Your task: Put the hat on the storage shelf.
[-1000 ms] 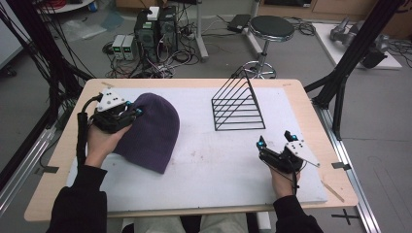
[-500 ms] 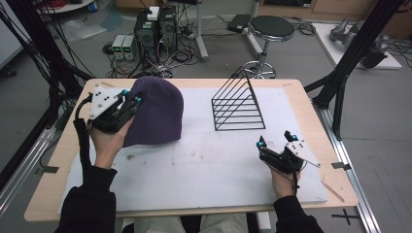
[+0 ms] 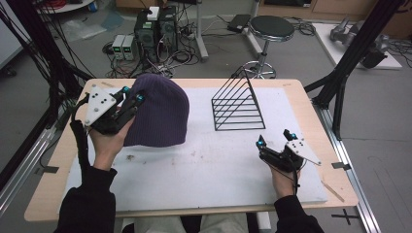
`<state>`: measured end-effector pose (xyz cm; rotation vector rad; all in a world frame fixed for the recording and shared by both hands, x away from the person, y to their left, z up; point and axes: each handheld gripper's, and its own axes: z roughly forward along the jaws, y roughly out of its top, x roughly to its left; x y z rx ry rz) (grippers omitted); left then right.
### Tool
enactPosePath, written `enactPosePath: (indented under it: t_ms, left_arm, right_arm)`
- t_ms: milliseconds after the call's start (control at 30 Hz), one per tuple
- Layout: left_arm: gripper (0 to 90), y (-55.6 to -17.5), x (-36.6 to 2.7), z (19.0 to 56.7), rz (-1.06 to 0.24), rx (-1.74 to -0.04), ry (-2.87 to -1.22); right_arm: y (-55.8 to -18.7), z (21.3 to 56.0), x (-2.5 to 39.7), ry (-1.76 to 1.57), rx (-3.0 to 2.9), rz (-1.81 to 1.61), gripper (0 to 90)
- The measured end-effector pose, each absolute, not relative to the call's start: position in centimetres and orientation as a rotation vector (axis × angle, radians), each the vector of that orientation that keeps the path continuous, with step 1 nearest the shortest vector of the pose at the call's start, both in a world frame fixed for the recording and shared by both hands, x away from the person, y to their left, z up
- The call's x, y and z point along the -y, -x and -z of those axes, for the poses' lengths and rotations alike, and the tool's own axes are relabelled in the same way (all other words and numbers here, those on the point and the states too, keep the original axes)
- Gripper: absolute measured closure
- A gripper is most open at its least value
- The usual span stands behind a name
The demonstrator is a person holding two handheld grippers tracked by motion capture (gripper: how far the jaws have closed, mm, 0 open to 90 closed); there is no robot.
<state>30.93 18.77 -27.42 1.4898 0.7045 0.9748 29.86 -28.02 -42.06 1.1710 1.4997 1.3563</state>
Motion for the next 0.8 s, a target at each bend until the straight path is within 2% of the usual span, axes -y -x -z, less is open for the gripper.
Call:
enactPosePath:
  t_ms: [800]
  left_arm:
    - [76.4, -31.0, -16.1, 25.6, -0.952, -0.636, -1.524]
  right_arm:
    - [-30.2, 39.7, 23.9, -0.962, -1.788, -1.525, 7.2]
